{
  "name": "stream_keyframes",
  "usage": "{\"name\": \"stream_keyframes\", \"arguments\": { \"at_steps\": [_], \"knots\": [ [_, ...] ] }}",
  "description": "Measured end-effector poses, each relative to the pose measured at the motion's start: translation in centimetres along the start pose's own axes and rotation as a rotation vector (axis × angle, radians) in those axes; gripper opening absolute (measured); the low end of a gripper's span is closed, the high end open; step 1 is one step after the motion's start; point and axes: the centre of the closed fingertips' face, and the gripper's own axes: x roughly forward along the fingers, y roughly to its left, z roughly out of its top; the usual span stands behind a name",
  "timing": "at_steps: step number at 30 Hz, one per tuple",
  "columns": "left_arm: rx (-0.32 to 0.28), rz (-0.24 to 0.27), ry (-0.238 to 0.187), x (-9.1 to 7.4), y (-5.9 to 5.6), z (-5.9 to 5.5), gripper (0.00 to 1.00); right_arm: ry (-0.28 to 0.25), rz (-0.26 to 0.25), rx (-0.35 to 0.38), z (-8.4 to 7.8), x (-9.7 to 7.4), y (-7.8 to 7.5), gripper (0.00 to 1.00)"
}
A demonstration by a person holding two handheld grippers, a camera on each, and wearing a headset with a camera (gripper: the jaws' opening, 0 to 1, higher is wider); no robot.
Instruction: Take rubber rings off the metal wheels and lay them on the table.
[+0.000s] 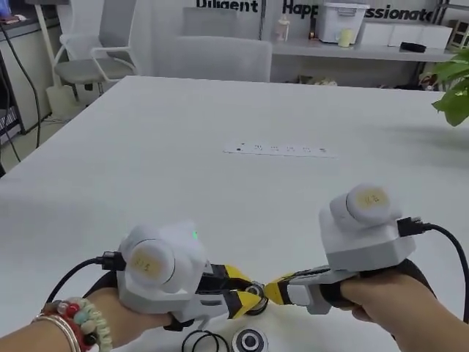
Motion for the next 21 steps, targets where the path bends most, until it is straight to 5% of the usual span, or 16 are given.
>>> {"name": "stream_keyframes", "arguments": {
  "at_steps": [21],
  "knots": [
    [-0.001, -0.001, -0.006, 0.07, 0.03, 0.01, 0.09, 0.010, 0.003, -0.048, 0.31, -0.01, 0.45, 0.00]
  ]
}}
